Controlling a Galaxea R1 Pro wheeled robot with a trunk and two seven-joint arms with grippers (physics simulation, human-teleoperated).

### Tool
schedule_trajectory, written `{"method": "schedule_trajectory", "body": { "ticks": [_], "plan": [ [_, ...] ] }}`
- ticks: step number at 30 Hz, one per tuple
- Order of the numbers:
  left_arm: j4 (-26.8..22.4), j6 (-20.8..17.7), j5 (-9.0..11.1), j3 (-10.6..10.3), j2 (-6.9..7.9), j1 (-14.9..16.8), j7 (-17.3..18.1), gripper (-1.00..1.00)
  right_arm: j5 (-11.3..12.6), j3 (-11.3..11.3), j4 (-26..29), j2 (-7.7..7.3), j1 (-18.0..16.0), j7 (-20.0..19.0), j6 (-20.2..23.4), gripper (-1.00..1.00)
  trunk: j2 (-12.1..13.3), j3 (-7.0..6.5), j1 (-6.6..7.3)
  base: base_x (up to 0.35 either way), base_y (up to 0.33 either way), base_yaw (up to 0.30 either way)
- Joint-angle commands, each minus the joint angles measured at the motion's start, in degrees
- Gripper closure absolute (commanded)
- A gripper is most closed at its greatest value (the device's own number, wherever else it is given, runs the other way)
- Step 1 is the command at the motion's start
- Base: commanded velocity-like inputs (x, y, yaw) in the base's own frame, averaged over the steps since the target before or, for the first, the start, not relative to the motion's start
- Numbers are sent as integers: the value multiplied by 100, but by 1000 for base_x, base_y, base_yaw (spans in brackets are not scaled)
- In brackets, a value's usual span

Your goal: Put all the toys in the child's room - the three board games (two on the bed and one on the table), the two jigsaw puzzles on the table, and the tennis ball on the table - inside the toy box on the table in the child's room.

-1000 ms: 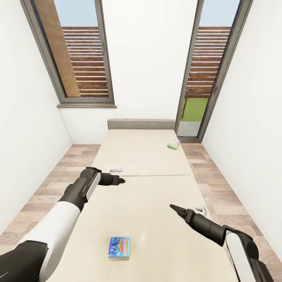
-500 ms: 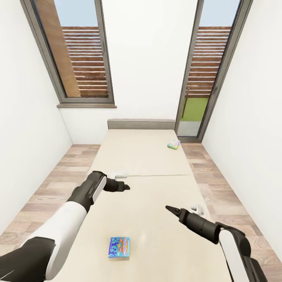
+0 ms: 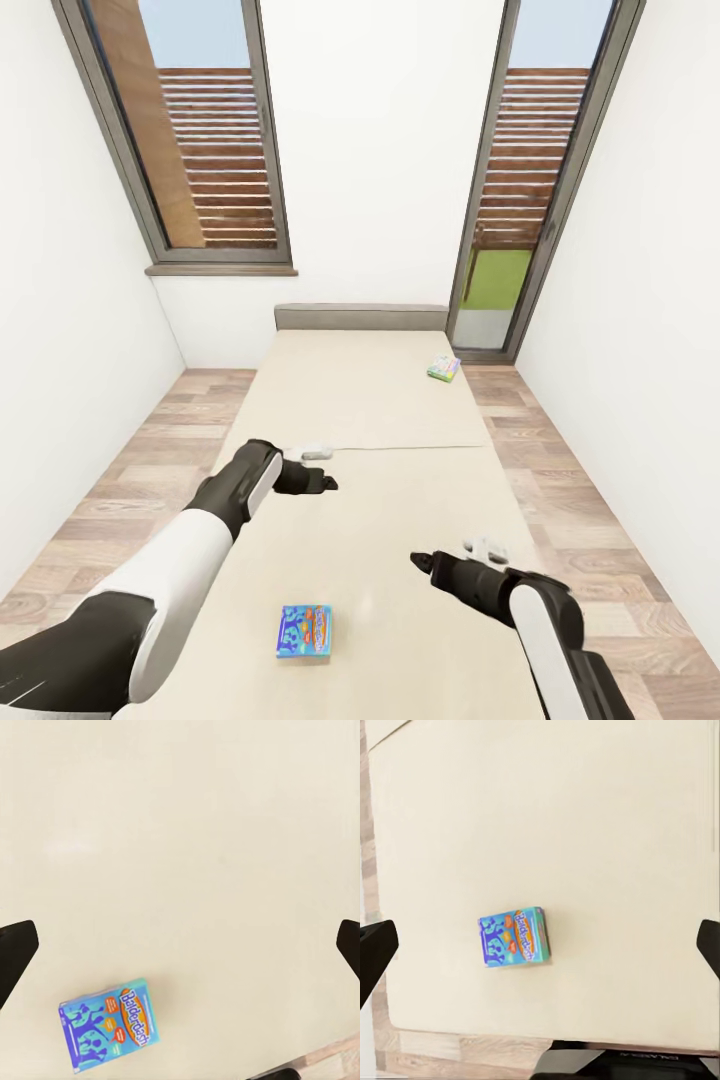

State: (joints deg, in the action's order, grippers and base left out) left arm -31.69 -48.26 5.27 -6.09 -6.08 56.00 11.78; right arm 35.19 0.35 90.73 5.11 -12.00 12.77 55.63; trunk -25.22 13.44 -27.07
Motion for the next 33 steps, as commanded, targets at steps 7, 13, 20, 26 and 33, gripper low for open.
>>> {"method": "schedule_trajectory", "body": {
  "ticks": [7,13,20,26,33],
  "plan": [
    [34,57,53,-24,15,7,-34,-100,89,377,14,28,-4,397,32,-100,-11,11,-3,0,0,0],
    [39,94,53,-28,26,7,-30,-100,315,407,17,-3,-7,284,220,-100,-11,11,-3,0,0,0],
    [40,187,53,-45,28,7,-28,-100,1127,-37,15,-125,-2,-321,437,-100,-11,11,-3,0,0,0],
    [40,225,53,-50,22,7,-29,-100,1824,-530,13,-394,4,-775,437,-100,-11,11,-3,0,0,0],
    [46,235,53,-50,23,7,-34,-100,2014,-651,8,-493,5,-869,437,-100,-11,11,-3,0,0,0]
  ]
}}
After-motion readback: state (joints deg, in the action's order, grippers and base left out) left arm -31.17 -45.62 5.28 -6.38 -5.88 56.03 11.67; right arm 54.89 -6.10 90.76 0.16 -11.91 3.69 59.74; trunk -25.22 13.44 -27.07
